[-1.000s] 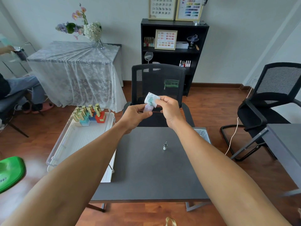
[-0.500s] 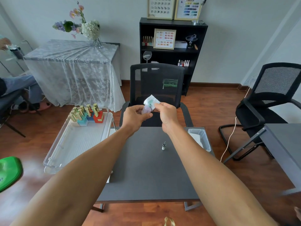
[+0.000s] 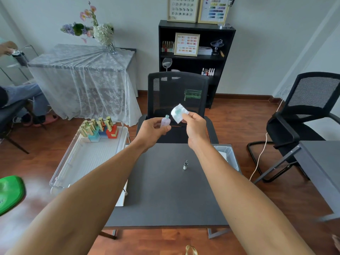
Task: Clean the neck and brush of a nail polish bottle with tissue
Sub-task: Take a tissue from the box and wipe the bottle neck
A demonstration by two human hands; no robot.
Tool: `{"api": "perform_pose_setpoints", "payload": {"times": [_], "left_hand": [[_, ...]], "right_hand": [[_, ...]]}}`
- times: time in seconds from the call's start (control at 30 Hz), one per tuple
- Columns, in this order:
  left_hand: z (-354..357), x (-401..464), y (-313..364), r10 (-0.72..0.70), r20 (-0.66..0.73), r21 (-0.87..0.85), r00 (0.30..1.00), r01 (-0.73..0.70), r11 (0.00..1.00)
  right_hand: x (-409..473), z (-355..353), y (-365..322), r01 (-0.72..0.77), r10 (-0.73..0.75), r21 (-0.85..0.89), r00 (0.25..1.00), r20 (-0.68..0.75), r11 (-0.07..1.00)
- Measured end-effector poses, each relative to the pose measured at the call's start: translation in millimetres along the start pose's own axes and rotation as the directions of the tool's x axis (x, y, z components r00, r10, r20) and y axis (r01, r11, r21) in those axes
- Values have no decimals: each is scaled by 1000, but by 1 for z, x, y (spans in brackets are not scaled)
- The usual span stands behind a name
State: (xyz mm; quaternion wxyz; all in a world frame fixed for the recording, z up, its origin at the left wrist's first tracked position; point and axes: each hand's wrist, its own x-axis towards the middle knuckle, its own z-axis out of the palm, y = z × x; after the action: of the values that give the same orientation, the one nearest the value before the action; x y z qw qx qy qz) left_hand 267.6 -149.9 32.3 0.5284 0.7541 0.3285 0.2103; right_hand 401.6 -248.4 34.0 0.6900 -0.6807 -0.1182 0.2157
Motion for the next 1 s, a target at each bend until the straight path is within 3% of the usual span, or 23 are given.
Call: {"api": "perform_pose_setpoints", "payload": {"times": [0.2, 0.33, 0.63, 0.83, 1.0], "left_hand": [[-1, -3, 5, -126, 134, -276, 983, 159, 948], [1, -2, 11, -175, 136, -424, 975, 217, 879], [-6, -2, 5, -55, 105, -216, 993, 77, 973], [-7, -5, 4, -55, 102, -180, 993, 73, 981], [-6, -7, 6, -65, 9, -125, 998, 66, 990]], "right_hand": [[1, 1, -5, 27, -27, -10, 1000, -3, 1000], [-1, 5, -9, 61, -61, -34, 998, 6, 998], [-3, 11, -15, 185, -179, -131, 982, 58, 974], [-8, 16, -14, 230, -207, -193, 969, 132, 954], [-20, 24, -14, 229, -194, -277, 970, 148, 933]]}}
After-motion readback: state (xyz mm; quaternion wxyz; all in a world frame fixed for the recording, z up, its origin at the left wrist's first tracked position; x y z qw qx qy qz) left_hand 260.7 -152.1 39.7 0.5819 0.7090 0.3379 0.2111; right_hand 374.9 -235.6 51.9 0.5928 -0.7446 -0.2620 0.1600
